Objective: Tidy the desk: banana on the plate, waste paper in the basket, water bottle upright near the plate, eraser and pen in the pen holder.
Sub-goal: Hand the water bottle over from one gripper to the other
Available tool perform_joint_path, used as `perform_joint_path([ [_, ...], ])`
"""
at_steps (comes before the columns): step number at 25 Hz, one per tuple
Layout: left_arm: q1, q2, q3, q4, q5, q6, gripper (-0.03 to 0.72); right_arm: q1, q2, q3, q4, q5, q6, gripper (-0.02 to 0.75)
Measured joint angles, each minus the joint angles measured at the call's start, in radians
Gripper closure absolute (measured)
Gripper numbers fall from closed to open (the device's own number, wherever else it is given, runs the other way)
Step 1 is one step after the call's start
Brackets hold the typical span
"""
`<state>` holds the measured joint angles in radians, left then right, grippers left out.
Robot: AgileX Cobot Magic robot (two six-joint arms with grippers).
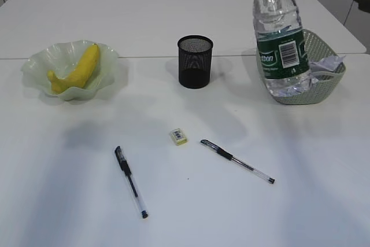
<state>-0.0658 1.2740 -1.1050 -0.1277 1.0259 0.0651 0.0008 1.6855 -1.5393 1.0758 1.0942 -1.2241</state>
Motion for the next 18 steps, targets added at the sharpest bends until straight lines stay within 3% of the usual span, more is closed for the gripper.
perform_joint_path([
  [18,0.0,0.0,0.0,-0.069,-0.057,0.056,0.128,0.0,0.0,0.0,0.299,0.087,-0.246,0.487],
])
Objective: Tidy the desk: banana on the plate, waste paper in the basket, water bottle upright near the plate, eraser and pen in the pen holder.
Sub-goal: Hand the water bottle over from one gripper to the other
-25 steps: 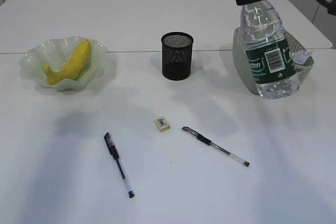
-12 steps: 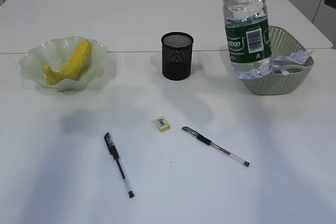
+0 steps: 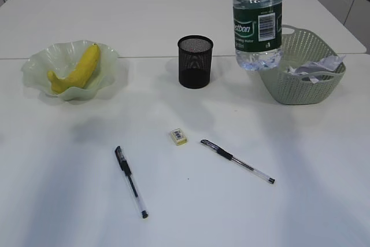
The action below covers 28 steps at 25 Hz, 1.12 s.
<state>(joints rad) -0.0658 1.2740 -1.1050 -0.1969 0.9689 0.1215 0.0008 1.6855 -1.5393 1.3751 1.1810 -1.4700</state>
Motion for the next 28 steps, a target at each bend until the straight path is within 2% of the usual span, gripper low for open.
perform_joint_path([
  [7,0.0,0.0,0.0,-0.084,-0.049,0.072,0.129,0.032,0.0,0.0,0.052,0.012,-0.055,0.487],
  [14,0.0,0.0,0.0,-0.273,-0.101,0.256,0.129,0.098,0.0,0.0,0.107,0.012,-0.109,0.487],
  [20,0.0,-0.014,0.0,-0.371,-0.156,0.379,0.132,0.113,0.0,0.0,0.13,0.007,-0.125,0.487],
  [25,0.0,-0.035,0.002,-0.504,-0.175,0.55,0.134,0.113,0.0,0.0,0.156,0.003,-0.145,0.487],
  [28,0.0,-0.035,0.023,-0.633,-0.177,0.702,0.134,0.113,0.0,0.0,0.182,0.003,-0.159,0.487],
])
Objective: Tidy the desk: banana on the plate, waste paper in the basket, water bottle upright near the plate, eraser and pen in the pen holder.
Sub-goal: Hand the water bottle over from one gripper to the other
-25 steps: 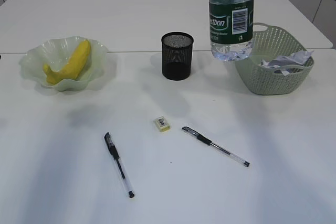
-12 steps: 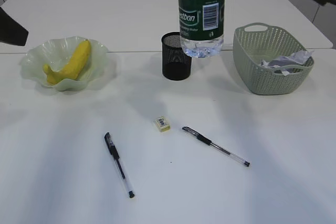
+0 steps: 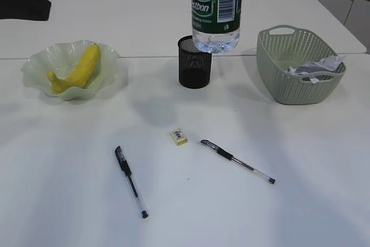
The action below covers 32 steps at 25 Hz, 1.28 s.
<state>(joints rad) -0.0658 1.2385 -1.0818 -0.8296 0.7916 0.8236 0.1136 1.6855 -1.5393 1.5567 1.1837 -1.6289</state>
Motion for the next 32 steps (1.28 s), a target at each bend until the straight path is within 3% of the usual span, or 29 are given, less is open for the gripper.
perform_joint_path([
  [7,0.0,0.0,0.12,-0.363,-0.006,0.402,0.134,0.009,0.0,0.0,0.028,-0.009,-0.025,0.487],
  [12,0.0,0.0,0.146,-0.551,0.063,0.6,0.134,0.068,0.0,0.0,0.03,-0.032,-0.083,0.488],
  [22,0.0,0.0,0.146,-0.635,0.138,0.69,0.134,0.184,0.0,0.001,0.081,-0.127,-0.157,0.488],
  [32,0.0,0.0,0.147,-0.676,0.158,0.73,0.134,0.23,0.0,0.001,0.153,-0.156,-0.187,0.488],
])
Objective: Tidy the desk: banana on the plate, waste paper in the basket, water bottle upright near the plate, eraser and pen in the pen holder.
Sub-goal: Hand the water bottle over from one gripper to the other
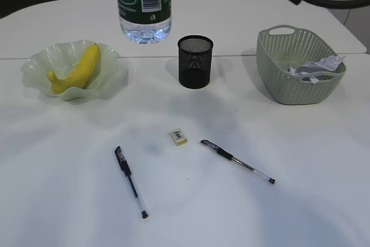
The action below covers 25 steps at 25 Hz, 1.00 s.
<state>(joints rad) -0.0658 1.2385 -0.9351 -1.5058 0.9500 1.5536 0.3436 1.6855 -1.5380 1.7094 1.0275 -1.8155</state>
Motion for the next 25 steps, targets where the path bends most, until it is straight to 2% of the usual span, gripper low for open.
perform_joint_path([
  [14,0.0,0.032,0.0,-0.049,0.012,0.047,0.134,0.105,0.0,-0.006,0.004,-0.071,-0.047,0.488],
  [25,-0.003,0.065,0.0,-0.095,0.052,0.097,0.135,0.139,0.048,-0.054,0.011,-0.089,-0.049,0.488],
])
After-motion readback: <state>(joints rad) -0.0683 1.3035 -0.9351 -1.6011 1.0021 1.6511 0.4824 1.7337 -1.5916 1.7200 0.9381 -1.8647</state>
